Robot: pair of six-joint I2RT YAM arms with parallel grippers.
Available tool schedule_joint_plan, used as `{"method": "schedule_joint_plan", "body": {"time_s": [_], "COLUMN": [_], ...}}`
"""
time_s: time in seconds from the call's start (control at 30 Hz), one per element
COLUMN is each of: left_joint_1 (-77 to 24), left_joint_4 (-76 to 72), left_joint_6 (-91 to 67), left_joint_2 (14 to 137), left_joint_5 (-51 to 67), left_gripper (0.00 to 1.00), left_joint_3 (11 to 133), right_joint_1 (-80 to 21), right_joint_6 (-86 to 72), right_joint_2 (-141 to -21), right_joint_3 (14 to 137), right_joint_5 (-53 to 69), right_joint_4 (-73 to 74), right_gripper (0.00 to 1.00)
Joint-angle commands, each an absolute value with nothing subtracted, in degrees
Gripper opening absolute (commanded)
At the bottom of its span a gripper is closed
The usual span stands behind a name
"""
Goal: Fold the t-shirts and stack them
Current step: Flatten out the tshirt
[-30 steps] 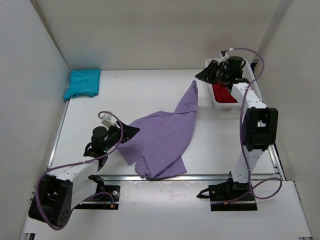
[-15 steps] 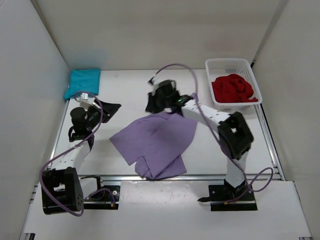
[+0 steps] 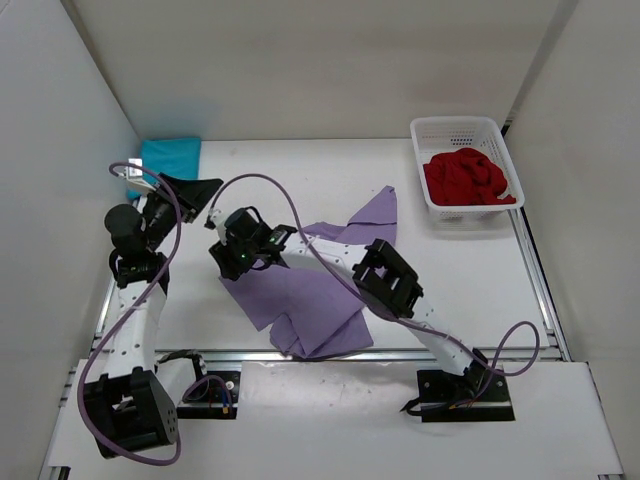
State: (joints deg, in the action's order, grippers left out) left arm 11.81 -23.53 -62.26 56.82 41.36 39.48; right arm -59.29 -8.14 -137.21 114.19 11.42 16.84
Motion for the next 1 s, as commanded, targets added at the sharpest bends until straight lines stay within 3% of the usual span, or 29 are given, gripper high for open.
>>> {"method": "schedule_joint_plan", "body": {"time_s": [0.0,0.23,0.57,0.63,0.7,0.73,0.83,0.97], "left_joint_1": [12.5,11.9,15.7,16.4,16.9,16.8,16.4,17.0], "left_joint_4": [-22.9,-24.7,-27.1,-27.2,-27.5,-27.8,-27.3,-24.3], "left_joint_6": [-63.3,-65.7,-66.8,-67.2,-67.7,-67.5,-67.0,-63.6], "left_joint_2": [55.3,54.8,55.6,56.0,56.1,55.8,56.2,56.7], "left_joint_5": [44.4,49.4,49.7,49.3,49.5,49.2,48.9,48.6], "left_gripper": [0.58,0.59,0.59,0.58,0.58,0.58,0.58,0.59], "left_joint_3": [43.1,47.8,46.7,46.4,45.9,45.7,45.8,46.8], "right_joint_1": [-60.4,-62.8,-66.0,-66.4,-66.7,-66.5,-66.7,-65.0], "right_joint_6": [-4.9,-1.6,1.8,2.5,1.9,1.8,0.4,-3.1], "right_joint_2": [-140.7,-148.0,-149.7,-149.9,-150.1,-150.3,-150.9,-147.4], "right_joint_3": [121.0,131.6,133.8,134.1,133.9,133.7,133.7,132.3], "right_joint_5": [7.3,1.3,-7.2,-9.2,-10.4,-11.1,-12.6,-13.2], "right_joint_4": [20.5,27.6,33.0,34.2,35.4,36.1,37.4,38.1], "right_gripper": [0.49,0.52,0.49,0.35,0.29,0.2,0.08,0.0]}}
